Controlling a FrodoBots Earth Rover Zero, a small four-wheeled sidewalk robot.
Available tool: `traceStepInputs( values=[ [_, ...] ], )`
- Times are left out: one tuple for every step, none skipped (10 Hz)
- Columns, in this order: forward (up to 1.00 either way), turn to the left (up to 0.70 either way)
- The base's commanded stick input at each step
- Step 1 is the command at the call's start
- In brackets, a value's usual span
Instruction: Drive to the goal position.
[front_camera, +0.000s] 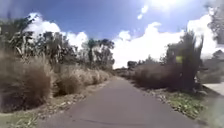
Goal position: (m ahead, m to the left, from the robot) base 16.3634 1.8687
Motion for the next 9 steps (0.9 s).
traceStepInputs(
  values=[
    [1.00, -0.40],
    [1.00, 0.00],
    [1.00, 0.00],
    [1.00, 0.00],
    [1.00, 0.00],
    [1.00, 0.00],
    [1.00, 0.00],
    [1.00, 0.00],
    [1.00, 0.00]
  ],
)
